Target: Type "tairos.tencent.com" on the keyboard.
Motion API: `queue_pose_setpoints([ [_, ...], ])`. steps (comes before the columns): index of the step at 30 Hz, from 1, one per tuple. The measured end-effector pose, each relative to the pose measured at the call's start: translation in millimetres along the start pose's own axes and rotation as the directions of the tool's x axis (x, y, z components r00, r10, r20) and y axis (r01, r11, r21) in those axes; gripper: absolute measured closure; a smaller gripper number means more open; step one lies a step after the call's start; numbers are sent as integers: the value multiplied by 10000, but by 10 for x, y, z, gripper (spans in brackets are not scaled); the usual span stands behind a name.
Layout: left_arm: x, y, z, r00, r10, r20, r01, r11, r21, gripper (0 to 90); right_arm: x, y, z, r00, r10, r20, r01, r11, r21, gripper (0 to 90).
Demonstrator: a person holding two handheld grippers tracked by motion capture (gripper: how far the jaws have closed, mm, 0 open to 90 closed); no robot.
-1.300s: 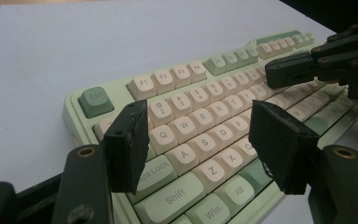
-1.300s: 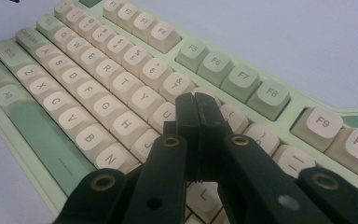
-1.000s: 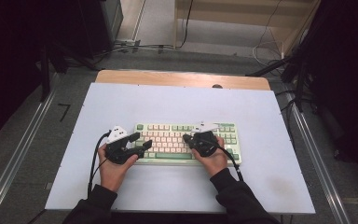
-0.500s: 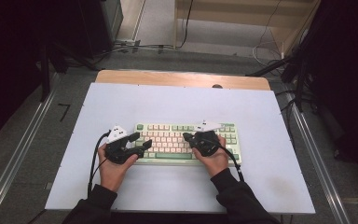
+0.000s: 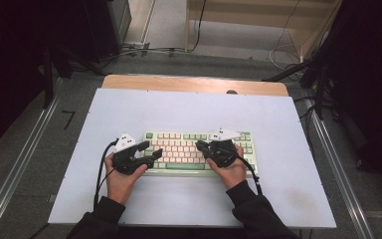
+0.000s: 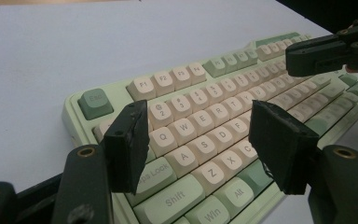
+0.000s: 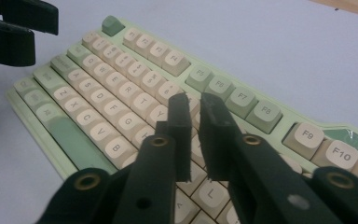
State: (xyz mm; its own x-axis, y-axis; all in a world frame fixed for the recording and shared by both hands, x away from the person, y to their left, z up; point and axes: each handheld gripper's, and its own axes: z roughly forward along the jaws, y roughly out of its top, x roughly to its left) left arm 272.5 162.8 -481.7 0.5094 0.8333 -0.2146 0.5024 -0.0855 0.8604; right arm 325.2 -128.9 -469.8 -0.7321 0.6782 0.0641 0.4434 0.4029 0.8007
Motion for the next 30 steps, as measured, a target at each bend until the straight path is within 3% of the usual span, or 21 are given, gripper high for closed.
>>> queue_pose_setpoints([
  [4, 1, 1, 5, 10000, -30, -75, 30, 10000, -2, 393, -23, -1, -33, 9996, 254, -75, -256, 9995, -209, 584],
  [6, -1, 3, 10, 10000, -37, -53, 37, 10000, -1, 393, -38, -3, -36, 9990, 434, -78, -436, 9986, -300, 423],
  [9, -8, 6, 21, 10000, 11, -45, -11, 10000, 48, 393, -62, -18, -38, 9982, 583, 117, -579, 9980, -271, 299],
  [13, -16, 11, 40, 10000, 65, -8, -65, 9999, 79, 393, -91, -46, -50, 9973, 700, 210, -696, 9974, -177, 277],
  [16, -25, 17, 59, 9999, 164, -31, -164, 9997, 157, 442, -106, -64, -68, 9969, 741, 246, -737, 9971, -167, 279],
  [22, -55, 49, 96, 9984, 520, 226, -524, 9984, 195, 821, -131, -123, -94, 9955, 866, 382, -866, 9962, -20, 288],
  [24, -61, 57, 126, 9980, 535, 338, -543, 9983, 229, 894, -143, -139, -116, 9948, 914, 446, -914, 9958, -29, 294],
  [30, -124, 124, 288, 9946, 898, 517, -924, 9944, 511, 900, -170, -209, -186, 9921, 1071, 655, -1072, 9942, -19, 303],
])
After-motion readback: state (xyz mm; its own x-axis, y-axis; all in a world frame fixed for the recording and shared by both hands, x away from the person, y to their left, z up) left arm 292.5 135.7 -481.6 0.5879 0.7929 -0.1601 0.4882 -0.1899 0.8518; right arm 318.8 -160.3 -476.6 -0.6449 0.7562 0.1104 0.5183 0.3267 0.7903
